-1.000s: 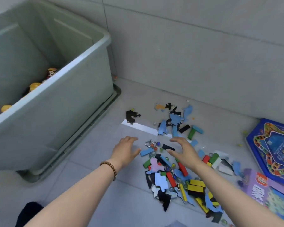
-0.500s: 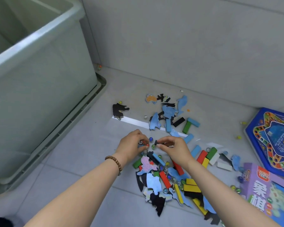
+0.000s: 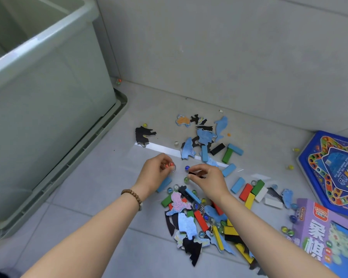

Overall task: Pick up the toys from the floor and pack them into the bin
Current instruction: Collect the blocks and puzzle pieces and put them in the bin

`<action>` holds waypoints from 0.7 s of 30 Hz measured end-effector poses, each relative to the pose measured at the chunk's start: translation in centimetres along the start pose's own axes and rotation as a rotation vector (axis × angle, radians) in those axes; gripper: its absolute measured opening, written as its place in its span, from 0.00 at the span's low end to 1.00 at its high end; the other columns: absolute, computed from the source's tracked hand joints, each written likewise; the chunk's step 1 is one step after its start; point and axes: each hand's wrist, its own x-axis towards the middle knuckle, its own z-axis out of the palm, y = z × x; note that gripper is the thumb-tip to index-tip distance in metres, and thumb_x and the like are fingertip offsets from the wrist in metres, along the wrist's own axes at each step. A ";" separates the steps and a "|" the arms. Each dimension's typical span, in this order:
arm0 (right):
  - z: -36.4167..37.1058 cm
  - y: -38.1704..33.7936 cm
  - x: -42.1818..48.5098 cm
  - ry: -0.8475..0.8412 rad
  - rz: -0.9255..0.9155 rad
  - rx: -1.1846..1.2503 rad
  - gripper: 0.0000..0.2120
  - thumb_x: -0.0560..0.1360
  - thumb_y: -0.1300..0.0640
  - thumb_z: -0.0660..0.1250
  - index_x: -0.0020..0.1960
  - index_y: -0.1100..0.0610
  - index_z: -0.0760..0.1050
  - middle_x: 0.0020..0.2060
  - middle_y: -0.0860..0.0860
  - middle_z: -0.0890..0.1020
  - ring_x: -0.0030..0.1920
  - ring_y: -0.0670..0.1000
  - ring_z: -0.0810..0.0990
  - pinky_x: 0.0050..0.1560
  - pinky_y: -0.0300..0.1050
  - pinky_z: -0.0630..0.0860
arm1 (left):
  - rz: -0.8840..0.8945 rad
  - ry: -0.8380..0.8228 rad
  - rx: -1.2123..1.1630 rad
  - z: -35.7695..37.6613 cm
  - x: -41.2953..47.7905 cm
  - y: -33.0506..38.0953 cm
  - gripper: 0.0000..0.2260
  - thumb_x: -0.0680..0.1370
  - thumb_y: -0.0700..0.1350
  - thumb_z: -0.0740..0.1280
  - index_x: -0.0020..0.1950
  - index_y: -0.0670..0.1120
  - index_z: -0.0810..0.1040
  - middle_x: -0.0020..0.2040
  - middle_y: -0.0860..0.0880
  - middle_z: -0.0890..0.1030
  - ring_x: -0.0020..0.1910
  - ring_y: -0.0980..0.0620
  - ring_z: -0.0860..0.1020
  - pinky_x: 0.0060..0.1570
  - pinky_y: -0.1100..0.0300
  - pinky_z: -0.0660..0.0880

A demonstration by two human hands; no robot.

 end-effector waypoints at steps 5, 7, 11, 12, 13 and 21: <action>0.6 -0.2 0.2 -0.098 -0.106 -0.305 0.10 0.70 0.55 0.73 0.51 0.52 0.82 0.45 0.45 0.75 0.46 0.45 0.73 0.48 0.38 0.70 | -0.330 0.047 -0.633 -0.9 -0.6 0.0 0.02 0.79 0.38 0.63 0.48 0.44 0.72 0.47 0.44 0.80 0.39 0.52 0.77 0.38 0.65 0.76; 0.7 -0.2 0.3 -0.071 -0.101 -0.355 0.11 0.71 0.54 0.72 0.52 0.53 0.81 0.44 0.46 0.74 0.45 0.46 0.73 0.46 0.38 0.70 | -0.398 0.012 -0.727 -1.4 -1.1 -0.1 0.04 0.80 0.37 0.60 0.47 0.44 0.73 0.45 0.45 0.80 0.37 0.52 0.77 0.38 0.63 0.77; 0.7 -0.5 0.3 -0.011 -0.073 -0.296 0.08 0.70 0.53 0.73 0.49 0.52 0.82 0.43 0.46 0.76 0.41 0.44 0.72 0.41 0.34 0.67 | -0.476 -0.085 -0.912 -1.7 -1.7 0.2 0.07 0.81 0.40 0.59 0.49 0.42 0.76 0.45 0.45 0.78 0.39 0.51 0.77 0.38 0.64 0.79; 0.7 -1.0 0.2 -0.002 -0.060 -0.177 0.07 0.70 0.54 0.74 0.48 0.52 0.82 0.43 0.47 0.77 0.40 0.43 0.73 0.41 0.33 0.68 | -0.499 -0.117 -0.951 -1.6 -1.8 0.4 0.09 0.81 0.43 0.58 0.50 0.41 0.77 0.44 0.45 0.78 0.40 0.51 0.77 0.40 0.63 0.79; 0.6 -1.7 0.0 -0.018 -0.059 -0.036 0.07 0.69 0.54 0.74 0.46 0.52 0.82 0.43 0.49 0.79 0.40 0.42 0.73 0.41 0.31 0.69 | -0.522 -0.160 -0.983 -1.4 -1.9 0.7 0.12 0.82 0.46 0.57 0.50 0.41 0.77 0.44 0.45 0.77 0.41 0.50 0.78 0.42 0.61 0.80; -0.8 -2.4 1.1 0.038 -0.008 0.085 0.08 0.70 0.55 0.73 0.49 0.53 0.81 0.52 0.50 0.78 0.41 0.43 0.75 0.39 0.27 0.70 | -0.552 -0.129 -1.066 -0.1 -1.6 2.0 0.13 0.82 0.49 0.56 0.46 0.43 0.75 0.38 0.48 0.74 0.32 0.55 0.72 0.30 0.67 0.73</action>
